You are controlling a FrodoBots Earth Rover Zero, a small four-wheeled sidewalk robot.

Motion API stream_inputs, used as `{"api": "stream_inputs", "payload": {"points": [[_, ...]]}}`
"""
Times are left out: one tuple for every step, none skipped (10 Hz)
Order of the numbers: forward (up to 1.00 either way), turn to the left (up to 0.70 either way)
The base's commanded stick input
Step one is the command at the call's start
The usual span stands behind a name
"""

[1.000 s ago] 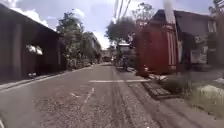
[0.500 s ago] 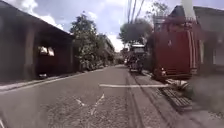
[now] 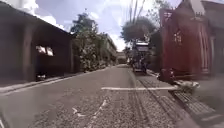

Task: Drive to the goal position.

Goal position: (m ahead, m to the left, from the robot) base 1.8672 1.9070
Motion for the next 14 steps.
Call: {"api": "stream_inputs", "payload": {"points": [[0.70,0.00],[0.70,0.00],[0.70,0.00],[0.70,-0.21],[0.70,-0.27],[0.70,-0.27],[0.70,-0.27],[0.70,-0.27],[0.70,-0.27],[0.70,-0.27],[0.70,-0.27],[0.00,-0.45],[0.00,-0.45],[0.00,-0.45]]}}
